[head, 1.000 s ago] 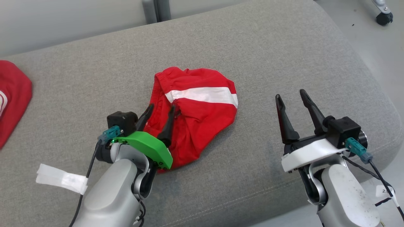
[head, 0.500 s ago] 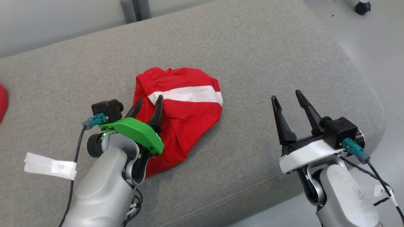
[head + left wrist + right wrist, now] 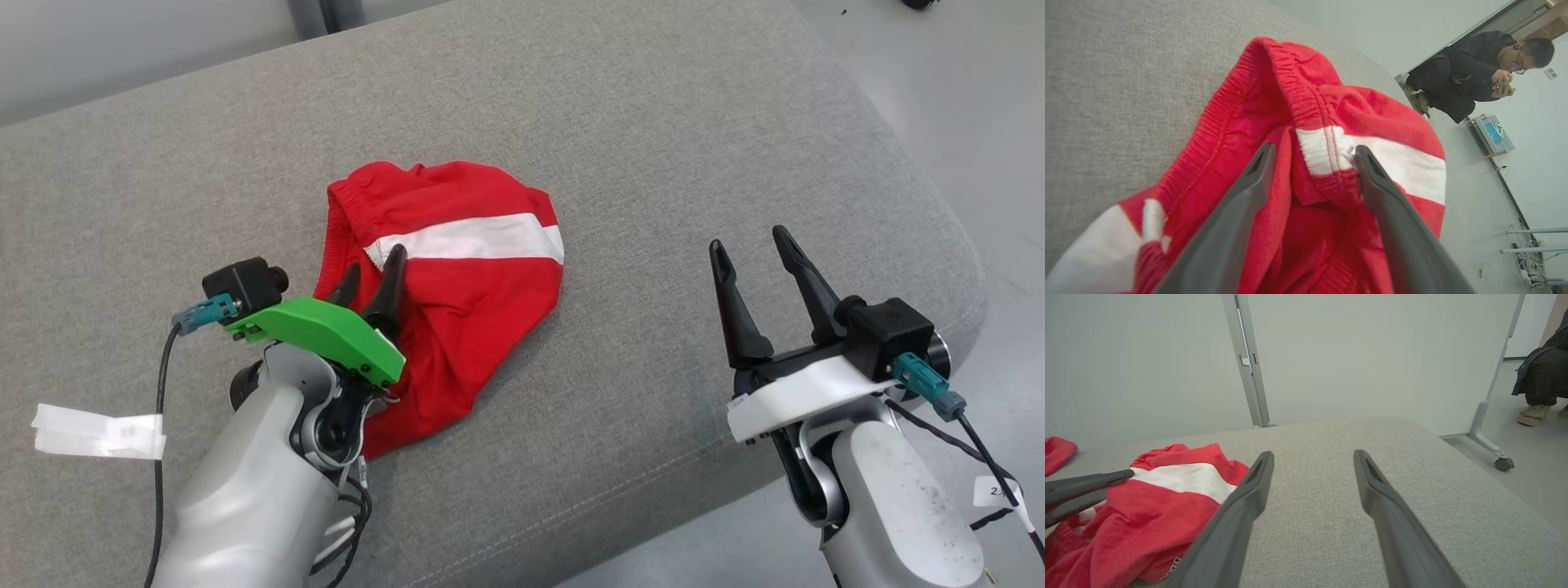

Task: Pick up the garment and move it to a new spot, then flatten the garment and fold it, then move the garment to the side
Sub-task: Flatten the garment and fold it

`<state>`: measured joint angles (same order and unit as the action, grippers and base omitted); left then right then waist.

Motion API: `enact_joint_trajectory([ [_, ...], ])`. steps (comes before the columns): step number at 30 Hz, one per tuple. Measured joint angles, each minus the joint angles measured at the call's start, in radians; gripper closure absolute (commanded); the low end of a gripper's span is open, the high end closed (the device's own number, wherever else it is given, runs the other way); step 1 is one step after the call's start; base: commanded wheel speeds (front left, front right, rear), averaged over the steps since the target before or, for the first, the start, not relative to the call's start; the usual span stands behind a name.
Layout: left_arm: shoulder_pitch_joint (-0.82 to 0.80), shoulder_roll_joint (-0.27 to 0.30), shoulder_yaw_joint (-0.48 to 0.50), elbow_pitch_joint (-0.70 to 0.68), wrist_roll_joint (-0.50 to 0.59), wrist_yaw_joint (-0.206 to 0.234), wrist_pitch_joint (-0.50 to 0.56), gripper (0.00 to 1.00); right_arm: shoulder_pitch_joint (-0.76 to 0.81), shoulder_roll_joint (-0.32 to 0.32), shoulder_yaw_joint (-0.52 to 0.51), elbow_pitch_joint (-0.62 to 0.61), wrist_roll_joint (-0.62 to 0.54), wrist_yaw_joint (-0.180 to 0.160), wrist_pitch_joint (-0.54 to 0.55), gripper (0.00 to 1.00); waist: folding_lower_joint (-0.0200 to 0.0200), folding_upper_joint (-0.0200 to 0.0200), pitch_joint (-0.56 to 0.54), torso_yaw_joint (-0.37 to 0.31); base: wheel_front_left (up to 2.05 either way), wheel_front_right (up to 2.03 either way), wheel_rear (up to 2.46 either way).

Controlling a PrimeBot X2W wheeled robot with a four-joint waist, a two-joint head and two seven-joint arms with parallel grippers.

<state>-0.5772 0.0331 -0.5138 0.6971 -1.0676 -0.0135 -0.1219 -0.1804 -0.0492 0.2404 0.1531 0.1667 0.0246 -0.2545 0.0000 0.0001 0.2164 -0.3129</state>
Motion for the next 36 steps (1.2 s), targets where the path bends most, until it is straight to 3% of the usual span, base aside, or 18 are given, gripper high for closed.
enact_joint_trajectory([
  [3, -0.001, 0.0, 0.008, -0.022, -0.108, -0.026, 0.026, 0.0, -0.002, 0.0, 0.004, -0.001, 0.0, 0.0, 0.0, 0.0, 0.0, 0.0, 0.003, -0.001, 0.0, 0.0, 0.0],
  [8, -0.019, 0.0, -0.013, -0.016, -0.109, -0.031, 0.029, 0.0, -0.006, 0.0, 0.003, -0.001, 0.0, 0.0, 0.0, 0.0, 0.0, 0.0, 0.009, -0.003, 0.0, 0.0, 0.0],
  [9, -0.025, 0.0, -0.018, -0.014, -0.108, -0.031, 0.03, 0.18, -0.007, 0.0, 0.003, -0.001, 0.0, 0.0, 0.0, 0.0, 0.0, 0.0, 0.009, -0.004, 0.0, 0.0, 0.0],
  [10, -0.03, 0.0, -0.023, -0.012, -0.107, -0.032, 0.03, 0.18, -0.007, 0.0, 0.003, -0.001, 0.0, 0.0, 0.0, 0.0, 0.0, 0.0, 0.01, -0.004, 0.0, 0.0, 0.0],
  [11, -0.035, 0.0, -0.027, -0.011, -0.107, -0.035, 0.03, 0.29, -0.007, 0.0, 0.002, -0.001, 0.0, 0.0, 0.0, 0.0, 0.0, 0.0, 0.011, -0.005, 0.0, 0.0, 0.0],
  [12, -0.038, 0.0, -0.031, -0.01, -0.107, -0.038, 0.03, 0.55, -0.007, 0.0, 0.002, -0.001, 0.0, 0.0, 0.0, 0.0, 0.0, 0.0, 0.011, -0.005, 0.0, 0.0, 0.0],
  [13, -0.04, 0.0, -0.035, -0.011, -0.107, -0.04, 0.025, 0.67, -0.007, 0.0, 0.001, -0.001, 0.0, 0.0, 0.0, 0.0, 0.0, 0.0, 0.012, -0.005, 0.0, 0.0, 0.0],
  [14, -0.041, 0.0, -0.039, -0.011, -0.105, -0.04, 0.024, 0.94, -0.007, 0.0, 0.0, -0.001, 0.0, 0.0, 0.0, 0.0, 0.0, 0.0, 0.012, -0.005, 0.0, 0.0, 0.0],
  [15, -0.041, 0.0, -0.045, -0.011, -0.101, -0.042, 0.024, 1.0, -0.008, 0.0, -0.001, -0.001, 0.0, -0.001, 0.0, 0.0, 0.0, 0.0, 0.012, -0.005, 0.0, 0.0, 0.0],
  [22, -0.058, 0.0, -0.102, -0.023, -0.087, -0.066, 0.013, 1.0, -0.007, 0.0, -0.02, -0.004, 0.0, -0.01, 0.0, 0.0, 0.0, 0.0, 0.011, 0.014, 0.0, 0.0, 0.0],
  [36, -0.105, 0.009, -0.091, -0.148, -0.021, -0.09, -0.099, 1.0, 0.007, 0.001, -0.041, 0.0, 0.014, -0.017, 0.0, 0.0, 0.0, 0.0, -0.015, 0.083, 0.0, 0.0, 0.0],
])
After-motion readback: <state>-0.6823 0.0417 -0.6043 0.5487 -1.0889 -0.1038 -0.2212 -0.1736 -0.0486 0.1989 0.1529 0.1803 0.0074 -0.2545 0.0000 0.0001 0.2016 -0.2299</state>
